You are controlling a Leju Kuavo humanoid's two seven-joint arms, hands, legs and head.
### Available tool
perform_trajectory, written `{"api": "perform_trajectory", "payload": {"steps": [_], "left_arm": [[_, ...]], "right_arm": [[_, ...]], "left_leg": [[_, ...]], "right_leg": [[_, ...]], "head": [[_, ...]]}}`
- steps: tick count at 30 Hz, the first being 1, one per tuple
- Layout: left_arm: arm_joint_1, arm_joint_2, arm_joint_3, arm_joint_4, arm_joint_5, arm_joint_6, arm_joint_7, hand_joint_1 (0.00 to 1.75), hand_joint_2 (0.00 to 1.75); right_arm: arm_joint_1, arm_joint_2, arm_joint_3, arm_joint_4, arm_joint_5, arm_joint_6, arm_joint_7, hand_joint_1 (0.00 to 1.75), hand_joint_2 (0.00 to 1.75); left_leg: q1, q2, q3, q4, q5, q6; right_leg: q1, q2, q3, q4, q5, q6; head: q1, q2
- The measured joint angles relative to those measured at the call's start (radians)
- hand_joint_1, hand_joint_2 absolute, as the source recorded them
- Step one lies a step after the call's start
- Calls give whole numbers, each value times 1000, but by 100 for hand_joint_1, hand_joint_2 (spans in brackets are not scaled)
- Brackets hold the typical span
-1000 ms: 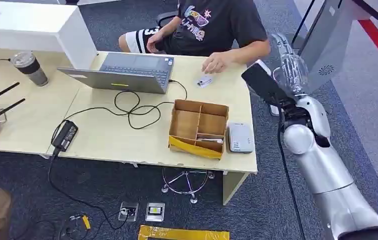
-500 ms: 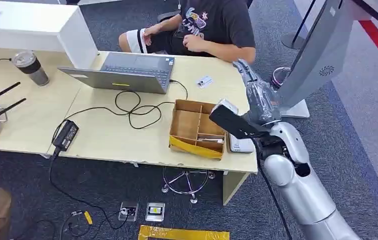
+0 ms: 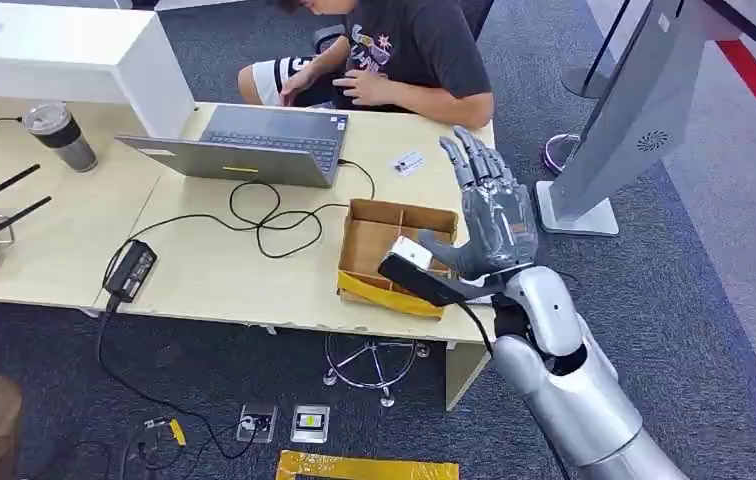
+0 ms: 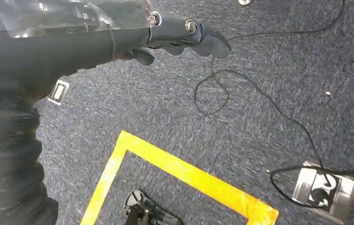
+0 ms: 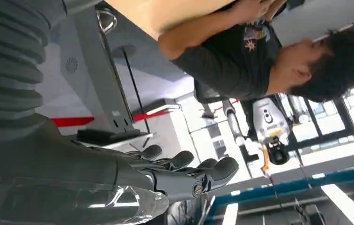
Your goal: Pass the card to the sensor for recognition and then transmit it.
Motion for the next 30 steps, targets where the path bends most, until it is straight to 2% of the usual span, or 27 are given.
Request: {"api": "perform_trajectory", "payload": {"steps": [11,19,30], "left_arm": [[2,-2,0,0,1,-8,0,0,175],[2,6,0,0,-1,-12,0,0,175],[3,11,0,0,2,-14,0,0,175]], "right_arm": [[1,63,63,182,38,-19,21,0,175],[0,80,73,269,38,-29,31,0,175],[0,92,84,320,36,-28,29,0,175]], "left_leg": [[0,0,-1,0,0,0],[0,0,-1,0,0,0],[0,0,-1,0,0,0]], "right_leg": [[0,0,0,0,0,0],[0,0,0,0,0,0],[0,0,0,0,0,0]], "head": [[0,0],[0,0],[0,0]]}}
